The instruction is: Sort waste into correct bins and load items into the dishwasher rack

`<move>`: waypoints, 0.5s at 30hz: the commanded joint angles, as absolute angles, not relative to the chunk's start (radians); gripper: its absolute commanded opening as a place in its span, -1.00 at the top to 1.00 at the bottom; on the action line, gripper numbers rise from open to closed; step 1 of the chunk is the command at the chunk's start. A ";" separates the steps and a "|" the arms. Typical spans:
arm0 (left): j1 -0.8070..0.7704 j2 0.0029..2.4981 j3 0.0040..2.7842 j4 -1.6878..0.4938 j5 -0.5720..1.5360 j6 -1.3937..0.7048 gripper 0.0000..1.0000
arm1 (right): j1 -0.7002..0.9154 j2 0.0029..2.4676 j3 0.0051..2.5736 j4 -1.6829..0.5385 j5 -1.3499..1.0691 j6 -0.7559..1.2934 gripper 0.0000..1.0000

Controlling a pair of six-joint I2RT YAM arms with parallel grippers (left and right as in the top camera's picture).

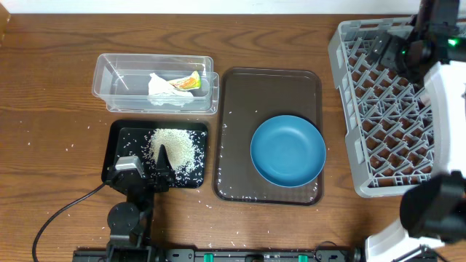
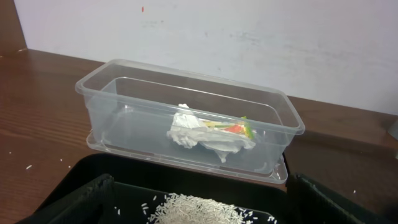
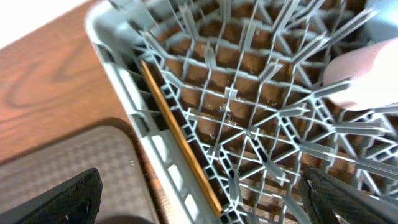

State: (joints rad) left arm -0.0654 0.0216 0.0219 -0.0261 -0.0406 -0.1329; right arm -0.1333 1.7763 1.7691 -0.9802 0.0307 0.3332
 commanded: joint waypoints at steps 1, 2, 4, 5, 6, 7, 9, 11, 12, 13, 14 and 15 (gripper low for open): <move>-0.062 0.024 0.004 -0.067 -0.061 -0.124 -0.79 | -0.110 1.591 1.774 -0.981 0.041 0.344 -0.98; -0.062 0.024 0.004 -0.066 -0.061 -0.124 -0.80 | -0.102 1.553 1.774 -0.975 0.049 0.343 -0.99; -0.062 0.024 0.004 -0.066 -0.061 -0.124 -0.79 | -0.089 1.490 1.774 -0.958 0.093 0.339 -0.99; -0.062 0.024 0.004 -0.067 -0.061 -0.124 -0.79 | -0.081 1.453 1.774 -0.965 0.119 0.328 -0.98; -0.062 0.024 0.004 -0.066 -0.061 -0.124 -0.80 | -0.076 1.422 1.774 -0.971 0.124 0.328 -0.99; -0.062 0.024 0.004 -0.067 -0.061 -0.124 -0.79 | -0.070 1.382 1.774 -0.985 0.125 0.328 -0.98; -0.062 0.024 0.004 -0.066 -0.060 -0.124 -0.80 | -0.059 1.323 1.760 -0.992 0.135 0.324 -0.98; -0.062 0.024 0.004 -0.067 -0.061 -0.124 -0.80 | -0.046 1.249 1.703 -0.988 0.157 0.297 -0.99; -0.062 0.024 0.004 -0.067 -0.061 -0.124 -0.79 | -0.041 1.212 1.662 -0.984 0.172 0.294 -0.98; -0.062 0.024 0.004 -0.067 -0.061 -0.124 -0.80 | -0.038 1.172 1.613 -0.976 0.182 0.294 -0.98; -0.062 0.024 0.004 -0.067 -0.061 -0.124 -0.80 | -0.038 1.122 1.547 -0.958 0.184 0.294 -0.98; -0.062 0.024 0.004 -0.066 -0.061 -0.124 -0.80 | -0.038 1.070 1.472 -0.928 0.183 0.294 -0.98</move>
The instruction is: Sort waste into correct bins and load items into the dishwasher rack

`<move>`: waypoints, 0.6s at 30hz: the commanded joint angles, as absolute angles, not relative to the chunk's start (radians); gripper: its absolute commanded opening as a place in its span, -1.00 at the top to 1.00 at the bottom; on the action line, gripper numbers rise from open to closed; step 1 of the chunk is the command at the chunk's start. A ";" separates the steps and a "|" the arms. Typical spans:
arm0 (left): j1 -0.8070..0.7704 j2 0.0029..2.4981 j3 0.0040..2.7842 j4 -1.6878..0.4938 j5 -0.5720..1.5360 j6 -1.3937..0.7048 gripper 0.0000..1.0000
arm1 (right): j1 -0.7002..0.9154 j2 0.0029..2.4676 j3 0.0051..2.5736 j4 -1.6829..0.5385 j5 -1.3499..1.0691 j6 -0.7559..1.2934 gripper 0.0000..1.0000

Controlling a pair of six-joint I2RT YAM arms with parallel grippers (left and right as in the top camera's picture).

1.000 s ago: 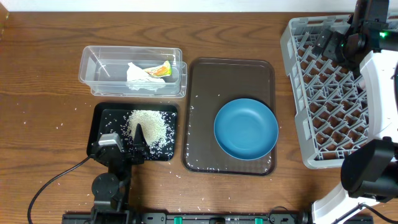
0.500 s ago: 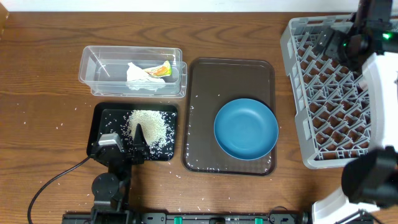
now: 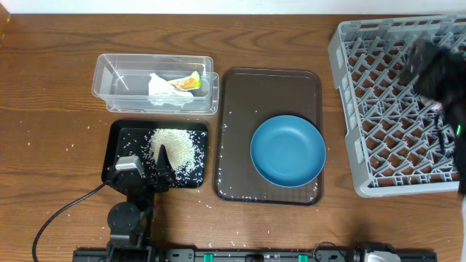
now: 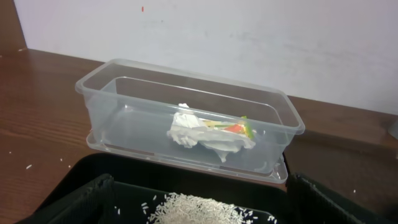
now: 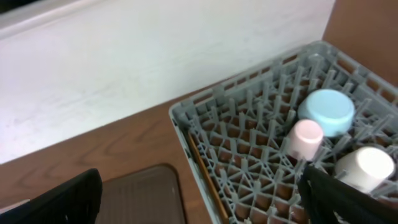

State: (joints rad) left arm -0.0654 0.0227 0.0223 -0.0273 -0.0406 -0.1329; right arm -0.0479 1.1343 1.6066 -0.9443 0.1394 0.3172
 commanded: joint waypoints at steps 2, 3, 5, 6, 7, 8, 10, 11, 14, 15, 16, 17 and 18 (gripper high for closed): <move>-0.062 0.024 0.004 -0.066 -0.061 -0.124 -0.79 | -0.035 0.970 1.314 -0.834 0.155 0.294 -0.98; -0.062 0.024 0.004 -0.067 -0.061 -0.124 -0.80 | -0.031 0.915 1.227 -0.776 0.132 0.294 -0.99; -0.062 0.024 0.004 -0.067 -0.061 -0.124 -0.79 | -0.018 0.817 1.071 -0.663 0.083 0.278 -0.99; -0.062 0.024 0.004 -0.066 -0.061 -0.124 -0.80 | -0.010 0.773 1.005 -0.614 0.065 0.258 -0.99; -0.062 0.024 0.004 -0.066 -0.061 -0.124 -0.79 | -0.001 0.722 0.932 -0.565 0.048 0.232 -0.99; -0.062 0.024 0.004 -0.067 -0.060 -0.124 -0.79 | 0.009 0.655 0.847 -0.517 0.032 0.207 -0.99; -0.062 0.024 0.004 -0.066 -0.061 -0.124 -0.80 | 0.017 0.576 0.755 -0.474 0.029 0.200 -0.99; -0.062 0.024 0.004 -0.067 -0.061 -0.124 -0.80 | 0.019 0.535 0.712 -0.453 0.029 0.200 -0.98; -0.062 0.024 0.004 -0.066 -0.061 -0.124 -0.80 | 0.020 0.405 0.593 -0.403 0.028 0.193 -0.98; -0.062 0.024 0.004 -0.066 -0.061 -0.124 -0.80 | 0.020 0.365 0.562 -0.394 0.023 0.193 -0.98; -0.062 0.024 0.004 -0.067 -0.060 -0.124 -0.79 | 0.020 0.329 0.534 -0.387 0.021 0.193 -0.99; -0.062 0.024 0.004 -0.067 -0.060 -0.124 -0.80 | 0.020 0.301 0.510 -0.380 0.018 0.193 -0.99; -0.062 0.024 0.004 -0.067 -0.061 -0.124 -0.79 | 0.020 0.276 0.488 -0.371 0.017 0.193 -0.97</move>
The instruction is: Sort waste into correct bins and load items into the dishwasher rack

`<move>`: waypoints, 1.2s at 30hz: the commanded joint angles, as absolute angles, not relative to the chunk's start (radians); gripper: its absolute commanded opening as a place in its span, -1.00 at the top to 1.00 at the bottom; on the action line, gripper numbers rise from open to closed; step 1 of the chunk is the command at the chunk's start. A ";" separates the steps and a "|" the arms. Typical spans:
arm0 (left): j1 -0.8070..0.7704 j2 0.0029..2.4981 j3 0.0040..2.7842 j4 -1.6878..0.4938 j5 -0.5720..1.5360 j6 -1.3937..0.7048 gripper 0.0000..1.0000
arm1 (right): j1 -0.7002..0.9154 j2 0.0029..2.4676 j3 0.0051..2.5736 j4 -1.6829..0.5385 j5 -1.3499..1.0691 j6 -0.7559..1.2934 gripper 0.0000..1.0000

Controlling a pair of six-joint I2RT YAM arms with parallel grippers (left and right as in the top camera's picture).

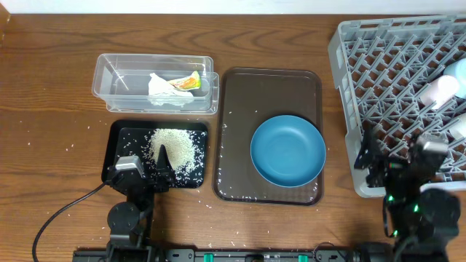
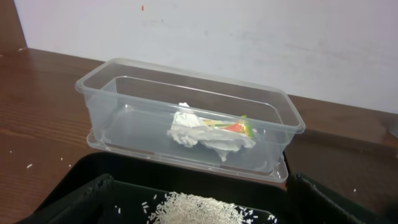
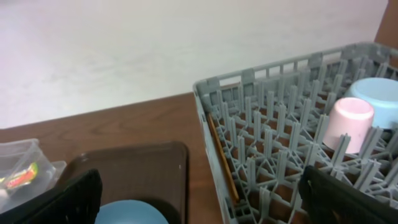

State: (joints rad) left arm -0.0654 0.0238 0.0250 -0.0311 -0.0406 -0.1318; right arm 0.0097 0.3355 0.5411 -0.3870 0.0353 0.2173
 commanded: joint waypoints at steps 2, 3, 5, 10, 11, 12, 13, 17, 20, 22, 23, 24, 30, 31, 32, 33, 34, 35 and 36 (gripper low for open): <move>-0.062 0.024 0.004 -0.066 -0.061 -0.124 -0.80 | 0.020 0.228 0.440 -0.352 0.017 0.187 -0.99; -0.062 0.024 0.004 -0.066 -0.061 -0.124 -0.80 | 0.020 0.207 0.418 -0.347 0.009 0.171 -0.98; -0.062 0.024 0.004 -0.066 -0.061 -0.124 -0.80 | 0.020 0.169 0.379 -0.332 -0.002 0.149 -0.99; -0.062 0.024 0.004 -0.066 -0.061 -0.124 -0.80 | 0.020 0.083 0.277 -0.262 -0.013 0.133 -0.99; -0.062 0.024 0.004 -0.066 -0.061 -0.124 -0.80 | 0.020 0.071 0.258 -0.243 -0.017 0.133 -0.98; -0.062 0.024 0.004 -0.066 -0.061 -0.124 -0.80 | 0.020 0.059 0.236 -0.219 -0.017 0.133 -0.99; -0.062 0.024 0.004 -0.066 -0.061 -0.124 -0.80 | 0.020 0.048 0.215 -0.194 -0.017 0.133 -0.99; -0.062 0.024 0.004 -0.067 -0.061 -0.124 -0.80 | 0.020 0.013 0.123 -0.081 -0.029 0.133 -0.98; -0.062 0.024 0.004 -0.066 -0.060 -0.124 -0.80 | 0.020 0.005 0.051 0.007 -0.054 0.133 -0.99; -0.062 0.024 0.004 -0.066 -0.060 -0.124 -0.80 | 0.020 0.005 0.010 0.053 -0.068 0.133 -0.99; -0.062 0.024 0.004 -0.066 -0.061 -0.124 -0.80 | 0.020 0.005 0.005 0.049 -0.072 0.133 -0.99; -0.062 0.024 0.004 -0.066 -0.060 -0.124 -0.80 | 0.020 0.005 0.006 0.037 -0.073 0.133 -0.99; -0.062 0.024 0.004 -0.066 -0.061 -0.124 -0.80 | 0.020 0.005 0.005 0.036 -0.072 0.123 -0.98; -0.062 0.024 0.004 -0.066 -0.061 -0.124 -0.80 | 0.020 0.005 0.005 0.032 -0.072 0.113 -0.98; -0.062 0.024 0.004 -0.067 -0.061 -0.124 -0.80 | 0.020 0.005 0.005 0.022 -0.072 0.113 -0.98; -0.062 0.024 0.004 -0.067 -0.061 -0.124 -0.80 | 0.020 0.005 0.005 0.007 -0.072 0.100 -0.98; -0.062 0.024 0.004 -0.066 -0.061 -0.124 -0.80 | 0.020 0.005 0.005 -0.012 -0.072 0.087 -0.98; -0.062 0.024 0.004 -0.066 -0.061 -0.124 -0.80 | 0.020 0.005 0.005 -0.033 -0.068 0.087 -0.99; -0.062 0.024 0.004 -0.066 -0.060 -0.124 -0.80 | 0.020 0.005 0.005 -0.062 -0.057 0.088 -0.99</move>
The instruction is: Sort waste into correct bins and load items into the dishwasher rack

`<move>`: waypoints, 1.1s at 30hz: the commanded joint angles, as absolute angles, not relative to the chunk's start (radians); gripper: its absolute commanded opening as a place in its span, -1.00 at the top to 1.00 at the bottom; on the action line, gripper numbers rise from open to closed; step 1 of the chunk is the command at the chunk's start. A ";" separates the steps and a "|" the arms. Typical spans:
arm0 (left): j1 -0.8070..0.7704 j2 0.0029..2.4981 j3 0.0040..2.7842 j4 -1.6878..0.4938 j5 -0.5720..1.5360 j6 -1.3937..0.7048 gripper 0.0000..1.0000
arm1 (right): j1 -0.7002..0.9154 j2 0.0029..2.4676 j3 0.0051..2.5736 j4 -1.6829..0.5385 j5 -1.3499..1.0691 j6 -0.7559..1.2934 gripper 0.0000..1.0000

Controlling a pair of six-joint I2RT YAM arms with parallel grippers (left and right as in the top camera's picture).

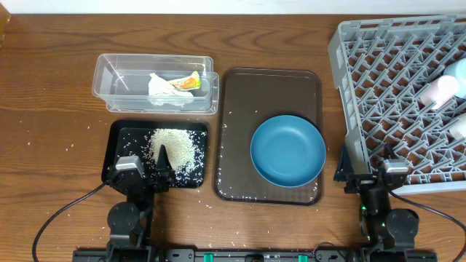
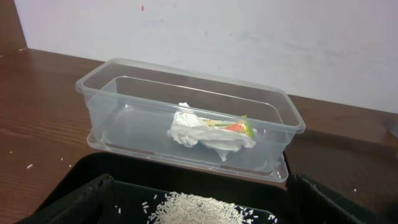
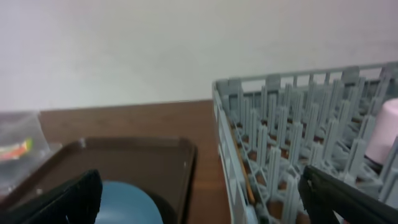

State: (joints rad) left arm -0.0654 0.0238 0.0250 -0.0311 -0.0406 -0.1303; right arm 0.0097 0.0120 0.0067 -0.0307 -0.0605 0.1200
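Note:
A blue plate (image 1: 287, 151) lies on the brown tray (image 1: 269, 87). The clear bin (image 1: 116, 80) holds crumpled paper and a wrapper (image 2: 211, 132). Rice (image 1: 173, 149) is heaped in the black tray (image 1: 120, 138). The grey rack (image 1: 364, 73) holds a pink cup (image 1: 439, 90), two more cups at the right edge, and a chopstick (image 3: 241, 168) along its left wall. My left gripper (image 1: 142, 166) stands open at the black tray's near end, holding nothing. My right gripper (image 1: 368, 175) stands open and low by the rack's near left corner, also holding nothing.
Loose rice grains are scattered on the wooden table (image 1: 51, 145) around the black tray and on the brown tray's near edge. A black cable (image 1: 58, 211) runs from the left arm's base. A white wall stands behind the table.
My right gripper has dropped lower and come nearer the table's front, now at the rack's near left corner. Its view sits lower and shows the plate's edge. The left arm is unchanged.
My right gripper stood open over the rack's far left part, above the chopstick. It was then over the rack's right side, then at the rack's near edge, and now low at the table's front. The left gripper stayed open at the rice tray throughout.

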 commanded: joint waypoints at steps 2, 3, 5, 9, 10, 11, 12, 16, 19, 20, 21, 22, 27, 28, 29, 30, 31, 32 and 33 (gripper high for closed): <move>-0.062 0.024 0.004 -0.066 -0.061 -0.124 -0.80 | 0.021 0.005 0.006 -0.073 -0.041 0.088 -0.99; -0.062 0.024 0.004 -0.067 -0.061 -0.124 -0.80 | 0.021 0.005 0.006 -0.072 -0.037 0.088 -0.99; -0.062 0.024 0.004 -0.067 -0.061 -0.124 -0.80 | 0.021 0.005 0.006 -0.073 -0.034 0.088 -0.99; -0.062 0.024 0.004 -0.067 -0.061 -0.124 -0.80 | 0.021 0.005 0.006 -0.072 -0.035 0.088 -0.99; -0.062 0.024 0.004 -0.066 -0.061 -0.124 -0.80 | 0.021 0.005 0.006 -0.072 -0.035 0.088 -0.98; -0.062 0.024 0.004 -0.066 -0.060 -0.124 -0.80 | 0.021 0.005 0.006 -0.072 -0.034 0.088 -0.98; -0.062 0.024 0.004 -0.067 -0.060 -0.124 -0.80 | 0.021 0.005 0.006 -0.072 -0.034 0.088 -0.99; -0.062 0.024 0.004 -0.066 -0.060 -0.124 -0.80 | 0.021 0.006 0.006 -0.072 -0.034 0.088 -0.99; -0.062 0.024 0.004 -0.066 -0.061 -0.124 -0.80 | 0.021 0.006 0.006 -0.072 -0.034 0.088 -0.98; -0.062 0.024 0.004 -0.067 -0.060 -0.124 -0.80 | 0.021 0.006 0.006 -0.072 -0.035 0.088 -0.99; -0.062 0.024 0.004 -0.066 -0.061 -0.124 -0.80 | 0.021 0.006 0.006 -0.072 -0.035 0.088 -0.99; -0.062 0.024 0.004 -0.066 -0.061 -0.124 -0.80 | 0.021 0.006 0.006 -0.072 -0.034 0.088 -0.99; -0.062 0.024 0.004 -0.066 -0.061 -0.124 -0.80 | 0.021 0.006 0.006 -0.072 -0.035 0.088 -0.99; -0.062 0.024 0.004 -0.066 -0.060 -0.124 -0.80 | 0.021 0.006 0.006 -0.072 -0.034 0.088 -0.98; -0.062 0.024 0.004 -0.066 -0.061 -0.124 -0.80 | 0.021 0.006 0.006 -0.072 -0.034 0.088 -0.98; -0.062 0.024 0.004 -0.066 -0.061 -0.124 -0.80 | 0.021 0.006 0.006 -0.072 -0.034 0.088 -0.98; -0.062 0.024 0.004 -0.066 -0.060 -0.124 -0.80 | 0.021 0.006 0.006 -0.072 -0.034 0.088 -0.98; -0.062 0.024 0.004 -0.066 -0.061 -0.124 -0.80 | 0.021 0.006 0.006 -0.072 -0.034 0.088 -0.98; -0.062 0.024 0.004 -0.066 -0.061 -0.124 -0.80 | 0.021 0.006 0.006 -0.072 -0.034 0.088 -0.99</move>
State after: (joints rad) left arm -0.0654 0.0238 0.0250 -0.0311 -0.0406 -0.1303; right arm 0.0097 0.0120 0.0067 -0.0669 -0.0483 0.1013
